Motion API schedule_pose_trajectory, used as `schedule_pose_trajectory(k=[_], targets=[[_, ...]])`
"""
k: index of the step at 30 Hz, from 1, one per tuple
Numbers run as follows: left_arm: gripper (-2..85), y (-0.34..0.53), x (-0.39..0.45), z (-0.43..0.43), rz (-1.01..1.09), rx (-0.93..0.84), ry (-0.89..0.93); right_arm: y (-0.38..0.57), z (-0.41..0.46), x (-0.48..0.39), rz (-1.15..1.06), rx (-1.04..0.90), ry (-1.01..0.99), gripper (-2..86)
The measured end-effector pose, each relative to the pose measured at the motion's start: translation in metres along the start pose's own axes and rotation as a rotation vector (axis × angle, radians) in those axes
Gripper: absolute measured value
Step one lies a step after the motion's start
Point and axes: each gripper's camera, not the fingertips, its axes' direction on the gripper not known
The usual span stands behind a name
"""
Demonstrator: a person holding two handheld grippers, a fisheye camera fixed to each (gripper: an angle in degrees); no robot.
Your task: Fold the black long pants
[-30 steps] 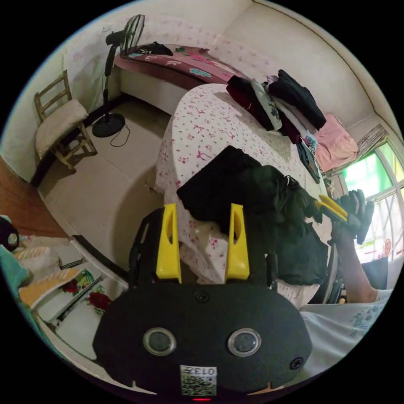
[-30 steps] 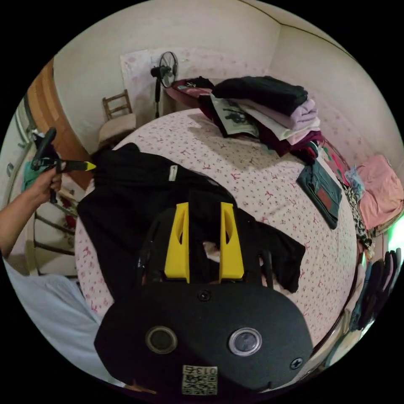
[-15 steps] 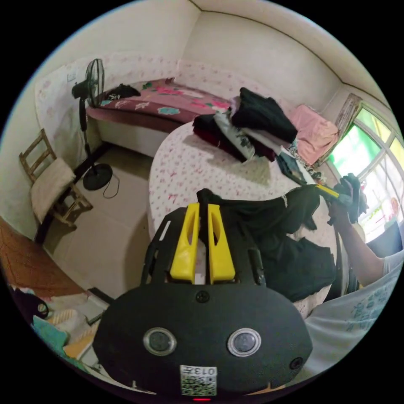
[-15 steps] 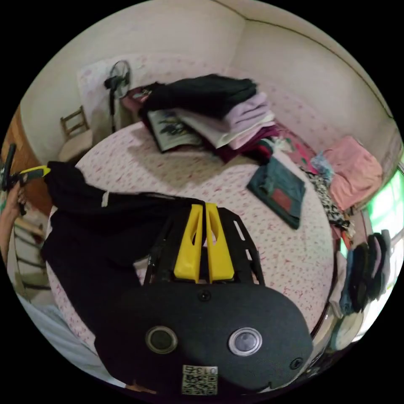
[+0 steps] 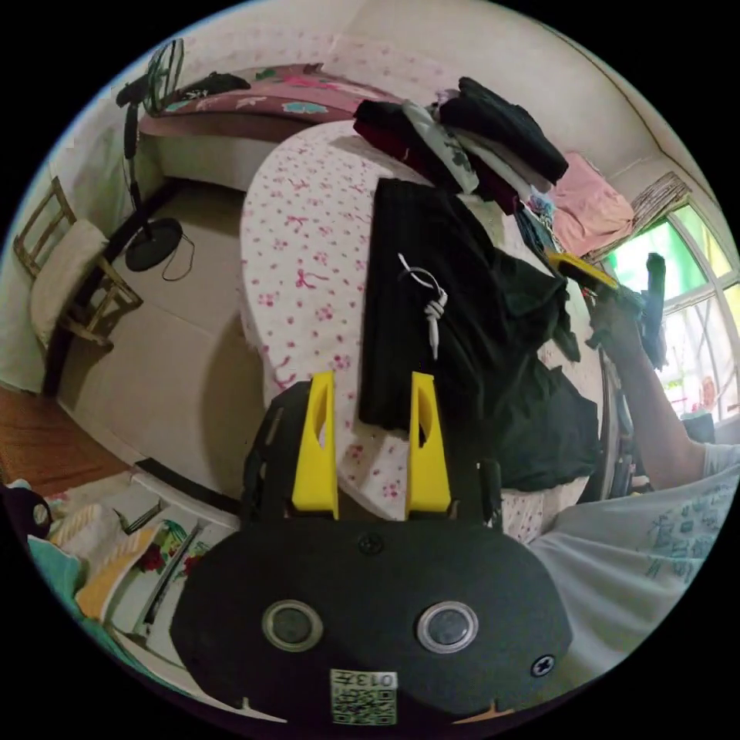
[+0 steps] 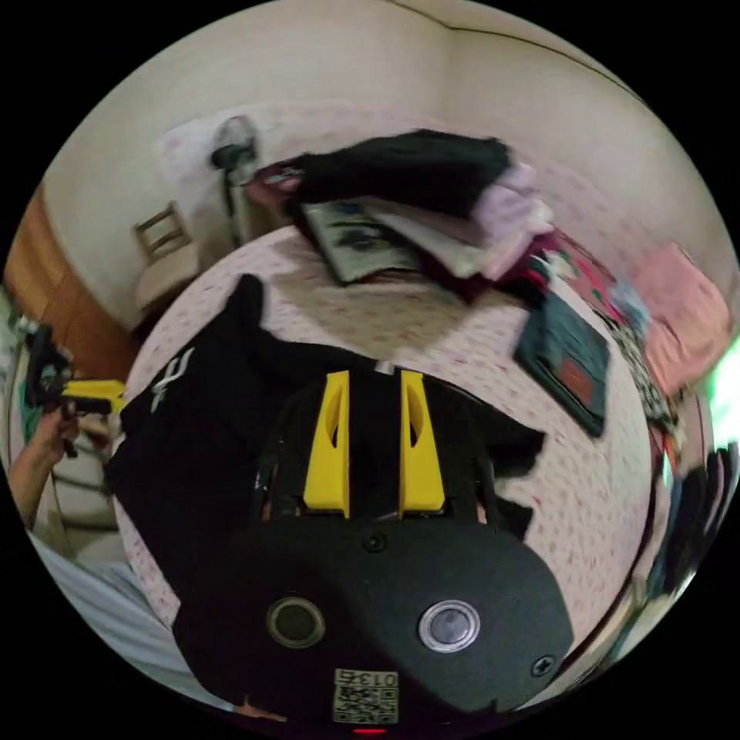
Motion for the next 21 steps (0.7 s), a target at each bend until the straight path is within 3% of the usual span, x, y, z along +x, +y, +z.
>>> schedule_pose_trajectory(k=[6, 10, 13, 17, 21], targets=[[10.4, 0.0, 0.021, 0.033, 0.105, 0.001, -0.193, -0.072, 0.03, -0.1, -0.317, 0.049, -0.087, 10.6], [7.0, -0.001, 0.017, 0.045, 0.132, -0.004, -0.171, -0.112, 0.087, -0.107, -0.308, -0.155, -0.104, 11.1], [3.6, -0.005, -0.001, 0.046, 0.105, 0.004, -0.107, -0.119, 0.123, -0.108, -0.35, -0.328, -0.185, 5.8], [1.3, -0.005, -0.018, 0.026, 0.125, 0.077, -0.108, -0.129, 0.109, -0.113, -0.404, -0.262, -0.151, 3.8], [0.6, -0.003, -0.042, -0.003, 0.107, 0.186, -0.209, -0.134, 0.075, -0.117, -0.411, -0.065, -0.153, 3.6]])
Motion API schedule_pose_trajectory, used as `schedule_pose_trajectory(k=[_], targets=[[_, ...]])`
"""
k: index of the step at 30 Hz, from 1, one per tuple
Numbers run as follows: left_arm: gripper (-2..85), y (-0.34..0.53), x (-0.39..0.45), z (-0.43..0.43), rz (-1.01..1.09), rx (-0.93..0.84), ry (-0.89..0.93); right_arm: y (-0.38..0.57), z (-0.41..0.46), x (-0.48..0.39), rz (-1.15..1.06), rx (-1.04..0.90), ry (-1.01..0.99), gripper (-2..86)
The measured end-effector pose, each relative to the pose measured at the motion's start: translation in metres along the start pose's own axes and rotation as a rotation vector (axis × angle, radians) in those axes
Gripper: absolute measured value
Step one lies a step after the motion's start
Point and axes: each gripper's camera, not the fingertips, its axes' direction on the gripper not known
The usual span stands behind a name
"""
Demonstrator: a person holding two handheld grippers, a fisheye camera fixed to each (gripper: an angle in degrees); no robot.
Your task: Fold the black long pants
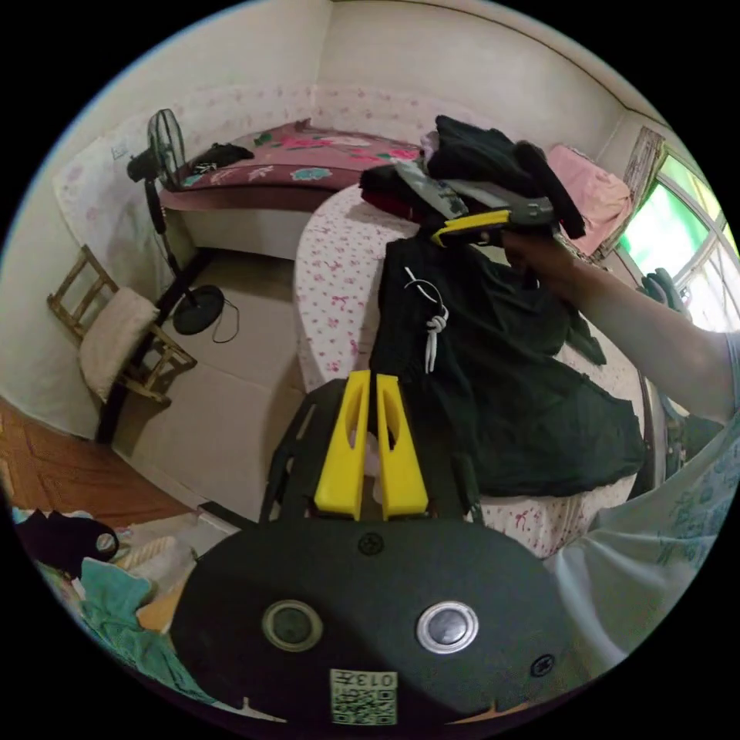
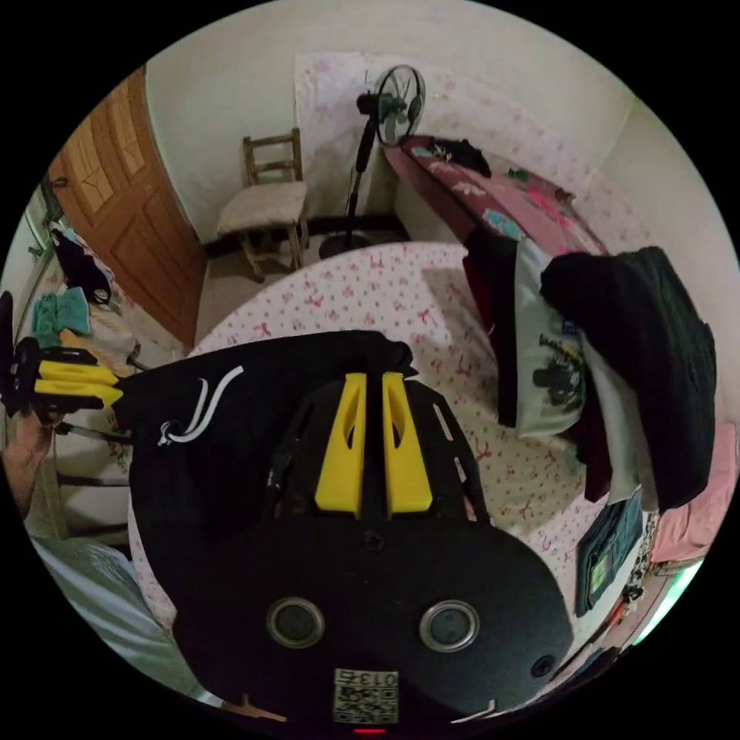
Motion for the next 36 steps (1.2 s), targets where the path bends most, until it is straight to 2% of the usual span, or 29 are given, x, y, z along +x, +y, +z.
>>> schedule_pose_trajectory(k=[3, 5, 7, 9, 13, 16, 19, 21, 28, 33, 36], targets=[[0.7, 0.009, -0.031, 0.024, -0.063, -0.019, -0.045, -0.001, -0.003, -0.005, -0.014, 0.078, 0.024, 4.2], [0.9, 0.019, -0.05, 0.061, -0.104, -0.088, -0.054, 0.0, 0.006, -0.005, 0.003, 0.064, 0.038, 5.6], [1.1, 0.034, -0.07, 0.092, -0.172, -0.129, -0.006, 0.01, 0.015, 0.007, 0.065, -0.007, -0.038, 7.1], [1.1, 0.058, -0.09, 0.1, -0.279, -0.078, 0.046, 0.028, 0.004, 0.017, 0.125, -0.003, -0.075, 7.2], [1.0, 0.093, -0.091, 0.096, -0.338, -0.005, -0.027, 0.113, -0.044, 0.028, 0.229, 0.104, -0.05, 6.3], [1.0, 0.105, -0.047, 0.104, -0.166, 0.006, 0.017, 0.201, -0.072, 0.025, 0.332, 0.103, -0.011, 4.0], [1.2, 0.115, 0.036, 0.124, 0.115, -0.034, 0.028, 0.303, -0.097, 0.017, 0.514, 0.051, 0.047, 2.4], [1.6, 0.13, 0.108, 0.145, 0.333, -0.058, 0.095, 0.366, -0.112, 0.01, 0.64, 0.009, 0.098, 2.1], [4.9, 0.193, 0.263, 0.202, 0.69, -0.15, 0.324, 0.602, -0.179, -0.02, 1.193, -0.146, 0.344, 3.1], [6.7, 0.254, 0.364, 0.243, 0.956, -0.221, 0.325, 0.7, -0.206, -0.035, 1.377, -0.104, 0.39, 6.2], [7.5, 0.277, 0.403, 0.264, 1.01, -0.244, 0.306, 0.727, -0.206, -0.034, 1.36, -0.083, 0.367, 7.3]])
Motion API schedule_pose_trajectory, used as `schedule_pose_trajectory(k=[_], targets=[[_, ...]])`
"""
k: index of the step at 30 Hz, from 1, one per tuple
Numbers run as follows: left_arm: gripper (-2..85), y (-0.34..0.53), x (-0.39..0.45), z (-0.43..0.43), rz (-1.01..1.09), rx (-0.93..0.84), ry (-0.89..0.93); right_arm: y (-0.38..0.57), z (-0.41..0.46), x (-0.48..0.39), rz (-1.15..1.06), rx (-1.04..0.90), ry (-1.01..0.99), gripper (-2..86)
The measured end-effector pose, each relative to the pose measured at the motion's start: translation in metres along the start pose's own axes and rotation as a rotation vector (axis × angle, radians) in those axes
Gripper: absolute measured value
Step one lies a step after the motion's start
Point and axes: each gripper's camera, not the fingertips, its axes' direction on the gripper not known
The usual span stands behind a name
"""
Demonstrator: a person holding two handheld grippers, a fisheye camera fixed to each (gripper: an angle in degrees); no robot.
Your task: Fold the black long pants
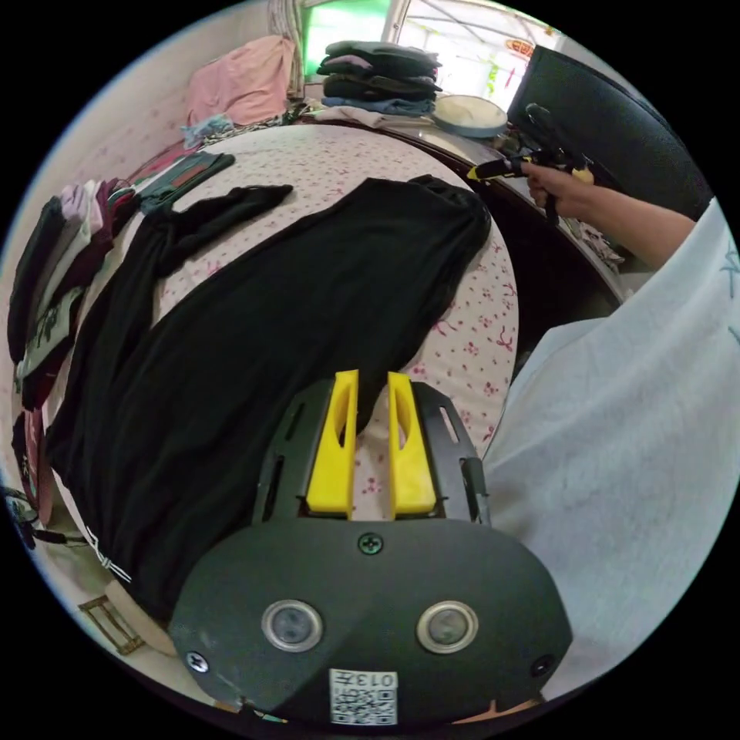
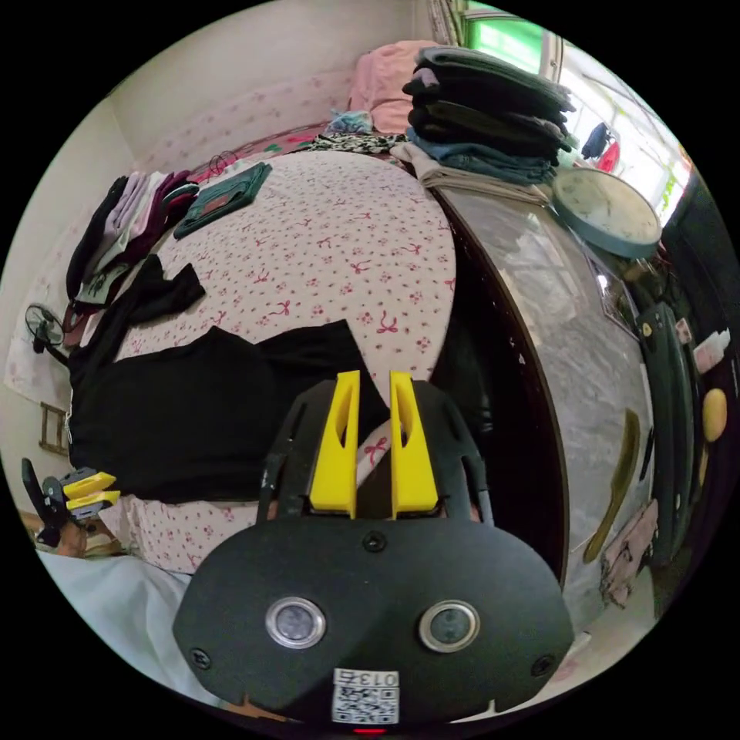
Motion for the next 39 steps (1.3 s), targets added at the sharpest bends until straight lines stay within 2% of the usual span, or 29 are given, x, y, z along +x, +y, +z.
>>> schedule_pose_trajectory(k=[6, 10, 14, 16, 19, 22, 26, 28, 33, 37, 39], targets=[[10.2, -0.026, 0.034, 0.061, 0.014, -0.094, -0.005, -0.016, 0.03, 0.014, -0.158, -0.011, -0.077, 9.2], [10.2, -0.033, 0.048, 0.097, 0.025, -0.165, -0.011, -0.019, 0.058, 0.012, -0.291, -0.092, -0.093, 8.2], [5.7, -0.037, 0.054, 0.124, 0.013, -0.188, -0.076, -0.017, 0.06, 0.023, -0.329, -0.097, -0.093, 6.3], [3.1, -0.04, 0.054, 0.134, 0.0, -0.215, -0.083, -0.012, 0.049, 0.041, -0.283, -0.022, -0.064, 5.1], [2.1, -0.042, 0.061, 0.145, -0.001, -0.21, -0.093, -0.006, 0.036, 0.077, -0.157, 0.044, -0.154, 5.7], [2.2, -0.041, 0.062, 0.164, -0.023, -0.231, -0.111, -0.002, 0.056, 0.102, -0.085, -0.041, -0.143, 5.7], [4.1, -0.037, 0.045, 0.162, -0.126, -0.185, -0.055, 0.008, 0.043, 0.141, 0.01, 0.059, -0.255, 6.6], [5.8, -0.034, 0.04, 0.158, -0.141, -0.156, -0.042, 0.017, 0.026, 0.156, -0.006, 0.111, -0.271, 7.0], [9.1, -0.032, 0.038, 0.162, -0.076, -0.172, -0.073, 0.045, 0.029, 0.141, -0.106, 0.037, -0.285, 9.4], [7.1, -0.032, 0.033, 0.18, -0.02, -0.234, -0.071, 0.062, 0.052, 0.116, -0.125, -0.054, -0.203, 9.0], [3.2, -0.033, 0.028, 0.189, 0.005, -0.256, -0.06, 0.065, 0.057, 0.109, -0.13, -0.049, -0.141, 8.2]])
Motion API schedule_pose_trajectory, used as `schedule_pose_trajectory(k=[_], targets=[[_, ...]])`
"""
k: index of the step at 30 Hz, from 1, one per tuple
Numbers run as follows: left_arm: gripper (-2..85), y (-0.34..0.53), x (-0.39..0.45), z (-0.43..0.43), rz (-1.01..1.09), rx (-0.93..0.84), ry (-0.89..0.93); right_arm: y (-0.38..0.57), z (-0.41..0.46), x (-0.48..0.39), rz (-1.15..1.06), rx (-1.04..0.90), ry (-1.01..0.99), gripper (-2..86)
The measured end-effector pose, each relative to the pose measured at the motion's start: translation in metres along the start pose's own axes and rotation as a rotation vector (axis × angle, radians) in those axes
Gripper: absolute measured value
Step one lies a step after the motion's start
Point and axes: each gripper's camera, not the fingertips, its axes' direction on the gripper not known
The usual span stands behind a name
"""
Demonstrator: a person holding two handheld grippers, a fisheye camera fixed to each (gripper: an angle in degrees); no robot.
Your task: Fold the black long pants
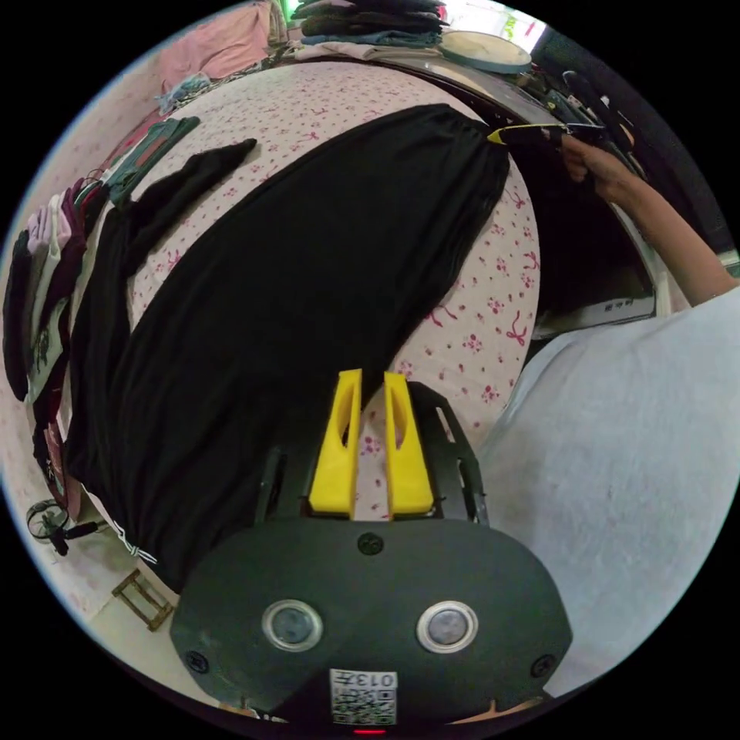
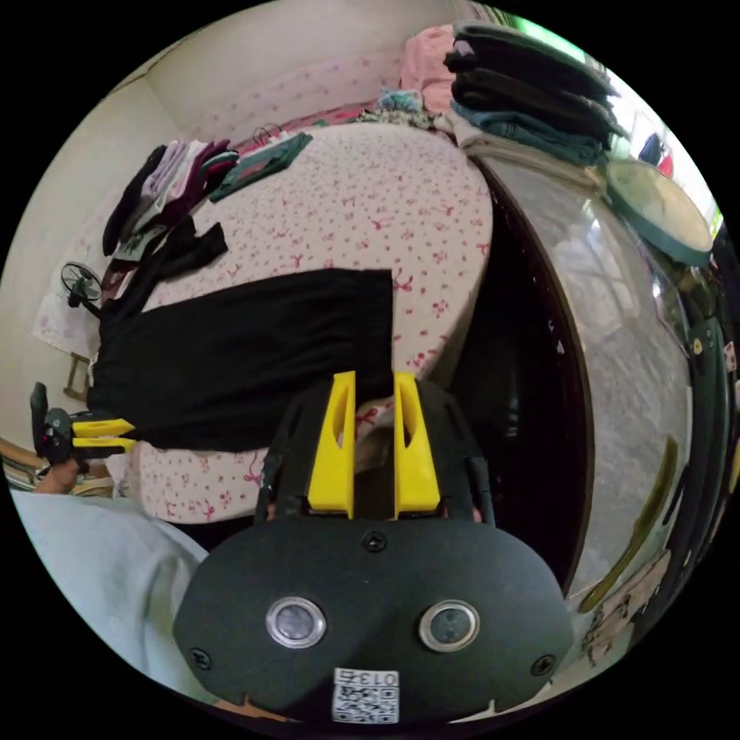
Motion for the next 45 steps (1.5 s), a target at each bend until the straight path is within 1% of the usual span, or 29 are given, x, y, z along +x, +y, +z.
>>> schedule_pose_trajectory(k=[3, 6, 8, 11, 12, 14, 16, 17, 19, 21, 26, 28, 31, 34, 35, 36, 39, 41, 43, 45], targets=[[1.3, -0.004, -0.01, -0.002, -0.008, 0.013, 0.009, -0.007, 0.001, -0.008, -0.037, -0.043, 0.071, 7.6], [1.0, -0.002, -0.015, -0.013, -0.011, 0.076, 0.032, -0.009, -0.016, -0.003, -0.018, 0.003, 0.124, 7.4], [1.2, -0.002, -0.019, -0.012, -0.02, 0.096, 0.064, -0.009, -0.021, 0.005, 0.009, 0.004, 0.114, 7.7], [2.4, -0.003, -0.032, 0.003, -0.04, 0.067, 0.118, -0.01, -0.005, 0.016, -0.003, -0.077, 0.098, 8.9], [3.2, 0.002, -0.039, 0.002, -0.058, 0.083, 0.145, -0.012, -0.004, 0.022, 0.026, -0.088, 0.077, 9.4], [4.8, 0.014, -0.055, -0.007, -0.1, 0.138, 0.193, -0.015, -0.019, 0.028, 0.075, -0.026, 0.064, 9.5], [5.1, 0.028, -0.078, -0.015, -0.147, 0.2, 0.259, -0.02, -0.041, 0.025, 0.085, 0.092, 0.12, 9.4], [4.8, 0.038, -0.095, -0.02, -0.187, 0.247, 0.28, -0.023, -0.043, 0.022, 0.078, 0.106, 0.125, 9.4], [4.5, 0.051, -0.123, -0.025, -0.266, 0.287, 0.239, -0.041, -0.042, 0.005, -0.005, 0.115, 0.065, 9.2], [4.7, 0.059, -0.163, -0.031, -0.366, 0.298, 0.161, -0.059, -0.03, -0.016, -0.085, 0.072, -0.003, 9.1], [6.7, 0.042, -0.236, -0.045, -0.482, 0.299, -0.006, -0.118, 0.012, -0.097, -0.344, 0.019, -0.089, 9.4], [7.3, 0.028, -0.258, -0.048, -0.493, 0.287, -0.058, -0.147, 0.029, -0.14, -0.483, 0.05, -0.089, 10.8], [8.1, 0.004, -0.285, -0.051, -0.489, 0.26, -0.156, -0.181, 0.053, -0.185, -0.636, 0.051, -0.069, 12.7], [9.0, -0.018, -0.305, -0.049, -0.469, 0.223, -0.212, -0.207, 0.073, -0.216, -0.727, 0.032, -0.041, 12.2], [9.1, -0.026, -0.312, -0.045, -0.46, 0.192, -0.218, -0.212, 0.078, -0.221, -0.734, 0.022, -0.028, 11.8], [8.8, -0.032, -0.318, -0.04, -0.453, 0.166, -0.21, -0.22, 0.087, -0.228, -0.74, -0.002, 0.01, 9.9], [6.5, -0.038, -0.328, -0.032, -0.449, 0.131, -0.183, -0.238, 0.088, -0.229, -0.713, -0.006, 0.02, 4.1], [2.4, -0.038, -0.331, -0.033, -0.436, 0.13, -0.176, -0.249, 0.076, -0.222, -0.684, 0.021, 0.013, 2.9], [1.3, -0.035, -0.331, -0.039, -0.422, 0.136, -0.188, -0.262, 0.048, -0.199, -0.61, 0.086, 0.003, 2.3], [0.7, -0.029, -0.33, -0.056, -0.402, 0.18, -0.195, -0.271, 0.02, -0.175, -0.548, 0.133, -0.027, 2.0]])
